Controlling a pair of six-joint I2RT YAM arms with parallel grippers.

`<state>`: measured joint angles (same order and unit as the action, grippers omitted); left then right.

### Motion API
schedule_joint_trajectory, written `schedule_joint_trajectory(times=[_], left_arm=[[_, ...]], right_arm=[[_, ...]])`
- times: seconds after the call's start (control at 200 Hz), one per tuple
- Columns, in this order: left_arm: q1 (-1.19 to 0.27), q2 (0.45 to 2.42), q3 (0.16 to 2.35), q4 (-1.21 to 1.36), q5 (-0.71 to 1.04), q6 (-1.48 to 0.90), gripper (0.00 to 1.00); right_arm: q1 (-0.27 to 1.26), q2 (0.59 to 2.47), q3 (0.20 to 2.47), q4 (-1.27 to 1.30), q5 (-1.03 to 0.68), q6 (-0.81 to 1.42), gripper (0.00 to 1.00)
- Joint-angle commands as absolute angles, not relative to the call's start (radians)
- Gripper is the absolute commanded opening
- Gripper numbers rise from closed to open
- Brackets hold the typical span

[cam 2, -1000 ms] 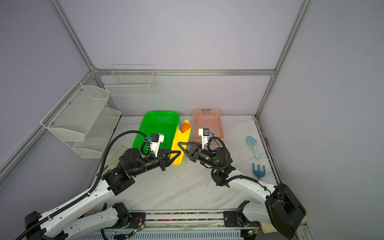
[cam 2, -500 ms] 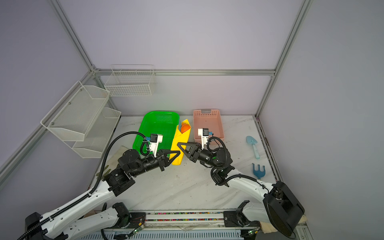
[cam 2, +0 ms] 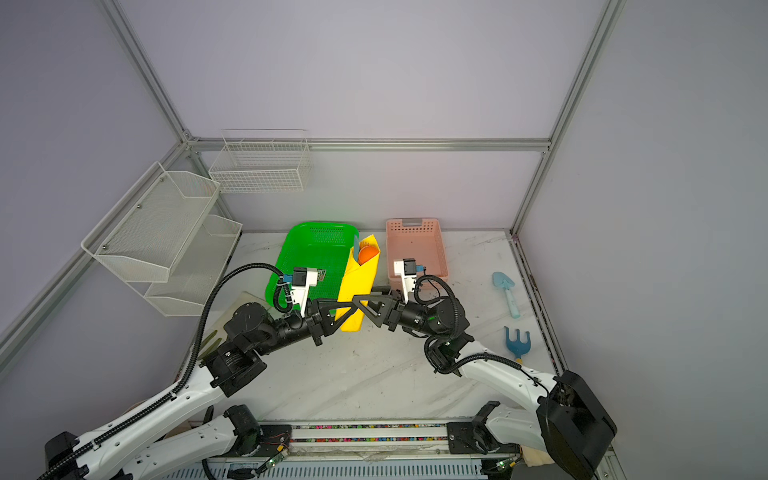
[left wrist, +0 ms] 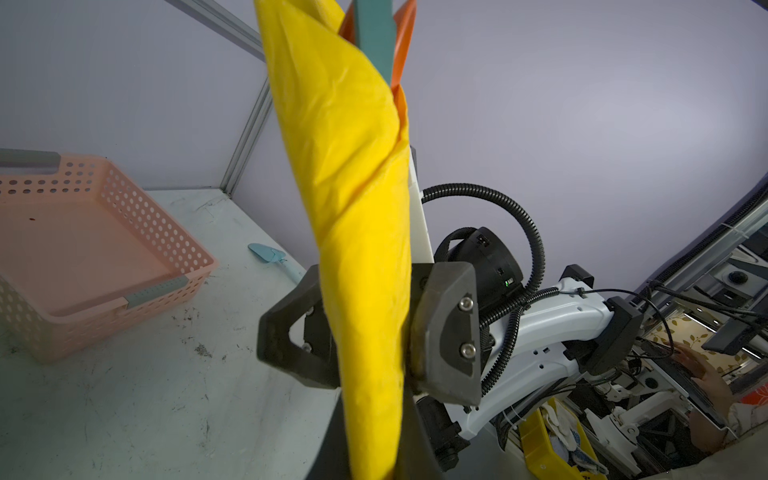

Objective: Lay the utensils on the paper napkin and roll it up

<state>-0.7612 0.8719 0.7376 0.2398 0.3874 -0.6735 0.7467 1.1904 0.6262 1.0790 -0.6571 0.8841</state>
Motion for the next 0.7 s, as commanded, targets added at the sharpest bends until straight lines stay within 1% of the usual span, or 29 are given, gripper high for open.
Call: schedule_joint_trajectory(times=[0.0,0.2,0.31,0.38,0.505,0.62,0.695], left_arm=[[-0.755,0.857,0.694,0.316,0.429,-0.693,0.00],[-0.753,0.872,0.689,0.366,0.490,-0.729,0.00],[-0.753,0.871,0.683,0.371,0.506,-0.737,0.00],[-0.752,0.869,0.683,0.360,0.516,-0.735,0.00],[-0.753,0.859,0.680,0.332,0.516,-0.724,0.00],[-0.749,0.847,0.672,0.328,0.503,-0.721,0.00],[-0.744,0.848,0.673,0.328,0.504,-0.723,0.00]], right_arm=[[0.751,1.177,0.676,1.098,-0.755,0.859,0.62],[0.750,1.210,0.720,1.112,-0.792,0.866,0.63],[0.750,1.223,0.742,1.114,-0.805,0.871,0.58],[0.750,1.231,0.753,1.119,-0.818,0.878,0.52],[0.750,1.237,0.763,1.120,-0.823,0.883,0.36],[0.750,1.249,0.763,1.121,-0.829,0.894,0.23],[0.751,1.251,0.757,1.121,-0.825,0.893,0.17]])
